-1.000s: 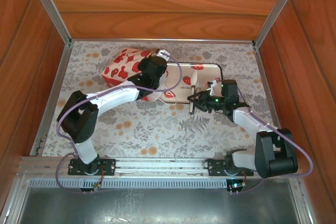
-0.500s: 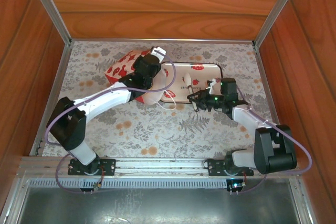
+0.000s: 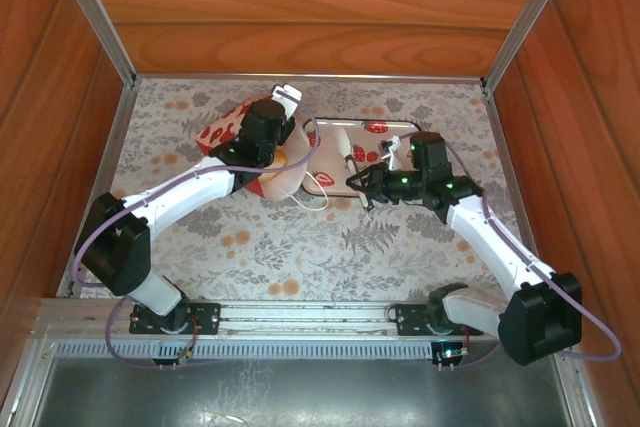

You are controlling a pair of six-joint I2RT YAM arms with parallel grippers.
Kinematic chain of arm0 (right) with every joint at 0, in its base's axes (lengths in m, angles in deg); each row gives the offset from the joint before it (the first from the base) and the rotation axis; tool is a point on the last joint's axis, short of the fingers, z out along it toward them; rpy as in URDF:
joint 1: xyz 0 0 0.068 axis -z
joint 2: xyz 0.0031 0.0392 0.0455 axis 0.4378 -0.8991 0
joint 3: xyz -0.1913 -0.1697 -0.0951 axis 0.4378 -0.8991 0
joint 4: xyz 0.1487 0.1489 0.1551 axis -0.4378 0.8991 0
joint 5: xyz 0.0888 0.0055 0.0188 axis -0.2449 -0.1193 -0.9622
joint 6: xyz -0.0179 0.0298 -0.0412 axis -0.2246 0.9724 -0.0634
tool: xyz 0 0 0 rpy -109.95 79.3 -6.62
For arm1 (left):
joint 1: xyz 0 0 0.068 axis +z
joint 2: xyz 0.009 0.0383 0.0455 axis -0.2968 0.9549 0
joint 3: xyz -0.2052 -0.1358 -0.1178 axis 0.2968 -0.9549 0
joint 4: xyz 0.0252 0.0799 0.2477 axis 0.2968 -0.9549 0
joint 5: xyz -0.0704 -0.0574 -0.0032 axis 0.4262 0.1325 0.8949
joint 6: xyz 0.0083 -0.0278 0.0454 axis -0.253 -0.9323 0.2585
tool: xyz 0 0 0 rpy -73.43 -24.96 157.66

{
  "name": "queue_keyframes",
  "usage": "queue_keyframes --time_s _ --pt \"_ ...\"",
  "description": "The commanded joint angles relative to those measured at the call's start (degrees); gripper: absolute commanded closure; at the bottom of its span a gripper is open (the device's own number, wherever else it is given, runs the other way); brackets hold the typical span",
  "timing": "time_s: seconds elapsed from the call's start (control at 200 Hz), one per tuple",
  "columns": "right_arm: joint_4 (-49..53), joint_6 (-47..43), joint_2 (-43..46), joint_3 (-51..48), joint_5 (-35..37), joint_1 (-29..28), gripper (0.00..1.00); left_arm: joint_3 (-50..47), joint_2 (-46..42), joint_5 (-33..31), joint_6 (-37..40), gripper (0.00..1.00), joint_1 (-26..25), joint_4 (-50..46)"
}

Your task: Take the fake bread out of the paper bag

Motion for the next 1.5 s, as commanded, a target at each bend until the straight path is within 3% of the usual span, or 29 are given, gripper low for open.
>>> queue_keyframes --time_s 0.0,0.23,0.505,0.905,1.499 --pt "8.1 -2.0 0.2 2.8 0.5 -3.5 0.7 0.8 -1.2 0.4 -1.3 1.0 0.3 1.7" --pt "13.0 -1.8 -2.5 7.7 0.5 -10.2 0.68 1.2 -0.8 1.0 -1.6 1.0 0.7 1.6" --pt "11.9 -0.8 -8.8 11.4 -1.0 -14.9 0.66 0.5 -1.3 2.0 -2.9 1.0 0.9 1.9" --pt "3.9 3.5 -16.9 13.1 -3.6 -15.5 0.59 -0.6 -1.9 3.0 -3.7 1.0 0.9 2.3" --pt "-1.5 6.3 -20.2 12.9 -3.5 -15.4 0.47 -1.5 -2.9 3.5 -3.9 1.0 0.9 2.9"
